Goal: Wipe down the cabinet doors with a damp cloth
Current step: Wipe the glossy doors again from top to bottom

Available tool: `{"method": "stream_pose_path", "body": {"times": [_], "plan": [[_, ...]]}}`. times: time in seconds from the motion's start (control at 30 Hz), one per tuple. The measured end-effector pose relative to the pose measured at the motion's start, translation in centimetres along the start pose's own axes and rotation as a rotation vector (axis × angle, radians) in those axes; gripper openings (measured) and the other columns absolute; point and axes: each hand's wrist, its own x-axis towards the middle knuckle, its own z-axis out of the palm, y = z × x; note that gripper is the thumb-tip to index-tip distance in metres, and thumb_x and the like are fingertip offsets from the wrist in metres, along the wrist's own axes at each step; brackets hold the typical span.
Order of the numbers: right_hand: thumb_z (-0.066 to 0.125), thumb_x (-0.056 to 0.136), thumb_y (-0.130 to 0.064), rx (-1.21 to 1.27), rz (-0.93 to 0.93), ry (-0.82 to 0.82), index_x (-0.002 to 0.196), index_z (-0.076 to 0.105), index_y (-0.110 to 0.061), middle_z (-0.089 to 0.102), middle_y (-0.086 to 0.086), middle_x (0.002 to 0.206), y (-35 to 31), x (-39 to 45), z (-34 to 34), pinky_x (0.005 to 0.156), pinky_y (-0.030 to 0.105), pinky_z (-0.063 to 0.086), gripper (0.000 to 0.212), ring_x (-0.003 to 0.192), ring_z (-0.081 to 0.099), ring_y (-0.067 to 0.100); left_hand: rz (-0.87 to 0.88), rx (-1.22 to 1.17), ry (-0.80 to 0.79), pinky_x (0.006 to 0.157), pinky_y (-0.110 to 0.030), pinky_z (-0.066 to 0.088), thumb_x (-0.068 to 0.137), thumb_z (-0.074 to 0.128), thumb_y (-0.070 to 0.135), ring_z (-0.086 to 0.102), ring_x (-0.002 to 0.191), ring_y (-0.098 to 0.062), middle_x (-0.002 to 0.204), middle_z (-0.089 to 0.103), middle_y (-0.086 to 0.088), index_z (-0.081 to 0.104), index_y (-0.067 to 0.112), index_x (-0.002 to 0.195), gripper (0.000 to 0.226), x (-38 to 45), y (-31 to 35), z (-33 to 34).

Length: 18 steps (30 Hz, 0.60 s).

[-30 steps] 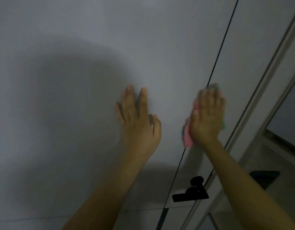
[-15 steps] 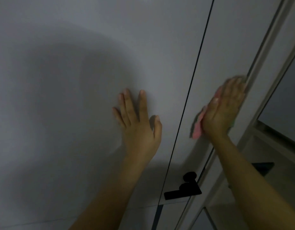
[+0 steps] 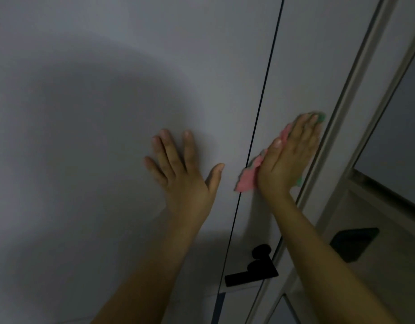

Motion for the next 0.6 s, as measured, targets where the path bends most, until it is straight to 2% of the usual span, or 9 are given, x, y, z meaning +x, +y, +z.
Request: {"method": "stream_pose_path", "body": {"times": [0.03, 0.13, 0.17, 0.2, 0.27, 0.37, 0.43, 0.53, 0.6], "plan": [[0.02, 0.099, -0.028, -0.019, -0.091, -0.048, 0.149, 0.016, 0.0, 0.014, 0.021, 0.157, 0.2, -1.0, 0.2, 0.119, 0.039, 0.0, 0.058, 0.145, 0.008, 0.03, 0.001, 0.005, 0.001, 0.114, -0.057, 0.002, 0.089, 0.049, 0.061, 0.011, 0.139, -0.044, 0.149, 0.012, -0.027, 0.023, 0.007, 0.146, 0.083, -0.1, 0.0, 0.0], [0.02, 0.101, -0.031, -0.087, -0.582, -0.174, 0.153, 0.005, -0.018, -0.004, 0.0, 0.161, 3.9, -1.5, -0.5, 0.119, 0.044, 0.002, 0.056, 0.147, 0.0, 0.022, 0.004, 0.004, 0.002, 0.113, -0.059, 0.004, 0.089, 0.049, 0.06, 0.011, 0.139, -0.044, 0.149, 0.012, -0.027, 0.023, 0.007, 0.146, 0.082, -0.1, 0.0, 0.1], [0.02, 0.101, -0.031, -0.104, -0.626, -0.178, 0.153, 0.006, -0.019, -0.003, -0.001, 0.161, 5.1, -0.5, -0.9, 0.119, 0.045, 0.003, 0.055, 0.147, 0.002, 0.022, 0.004, 0.001, 0.001, 0.113, -0.059, 0.003, 0.089, 0.049, 0.06, 0.01, 0.14, -0.044, 0.149, 0.012, -0.027, 0.022, 0.007, 0.146, 0.082, -0.1, 0.0, 0.2], [0.019, 0.101, -0.031, -0.114, -0.571, -0.162, 0.153, 0.007, -0.017, 0.003, 0.003, 0.16, 5.7, 0.4, -1.1, 0.119, 0.044, 0.003, 0.055, 0.147, 0.004, 0.023, 0.002, -0.002, 0.001, 0.113, -0.058, 0.002, 0.089, 0.05, 0.06, 0.009, 0.14, -0.043, 0.149, 0.011, -0.026, 0.022, 0.008, 0.146, 0.082, 0.0, 0.0, 0.2], [0.017, 0.1, -0.03, -0.084, -0.258, -0.079, 0.151, 0.014, -0.005, 0.015, 0.016, 0.157, 5.1, 1.9, -1.3, 0.119, 0.041, 0.003, 0.056, 0.146, 0.009, 0.027, 0.003, -0.003, 0.001, 0.114, -0.057, 0.001, 0.088, 0.051, 0.059, 0.008, 0.14, -0.043, 0.149, 0.01, -0.025, 0.02, 0.009, 0.147, 0.083, 0.0, 0.0, 0.2], [0.01, 0.102, -0.033, -0.036, 0.072, 0.015, 0.148, 0.016, 0.003, 0.018, 0.024, 0.155, 1.4, -0.3, -0.2, 0.12, 0.041, 0.004, 0.059, 0.145, 0.012, 0.031, 0.003, 0.0, -0.002, 0.114, -0.056, -0.001, 0.088, 0.05, 0.06, 0.009, 0.14, -0.043, 0.15, 0.01, -0.025, 0.016, 0.011, 0.148, 0.084, 0.0, 0.1, 0.1], [0.01, 0.102, -0.034, -0.064, -0.073, -0.084, 0.15, 0.011, -0.002, 0.011, 0.02, 0.157, 0.4, -3.7, 0.5, 0.12, 0.043, 0.002, 0.058, 0.146, 0.005, 0.029, 0.0, 0.0, 0.005, 0.114, -0.055, -0.001, 0.088, 0.051, 0.059, 0.01, 0.14, -0.043, 0.149, 0.011, -0.025, 0.02, 0.009, 0.147, 0.083, 0.1, 0.1, 0.1], [0.018, 0.102, -0.032, -0.092, -0.525, -0.25, 0.153, 0.001, -0.017, -0.007, 0.002, 0.161, 3.4, -6.0, -0.2, 0.119, 0.043, -0.001, 0.057, 0.147, -0.003, 0.023, 0.005, -0.025, -0.002, 0.115, -0.054, -0.002, 0.088, 0.05, 0.059, 0.008, 0.14, -0.042, 0.15, 0.009, -0.024, 0.02, 0.009, 0.146, 0.082, 0.0, -0.1, -0.1], [0.016, 0.102, -0.032, -0.109, -0.548, -0.231, 0.153, 0.001, -0.018, -0.008, 0.0, 0.16, 5.3, -4.3, -1.1, 0.12, 0.042, 0.0, 0.056, 0.148, -0.002, 0.022, 0.014, -0.032, -0.013, 0.115, -0.052, -0.004, 0.088, 0.05, 0.059, 0.007, 0.14, -0.041, 0.15, 0.009, -0.022, 0.02, 0.011, 0.147, 0.082, 0.0, -0.4, -0.3]]}}
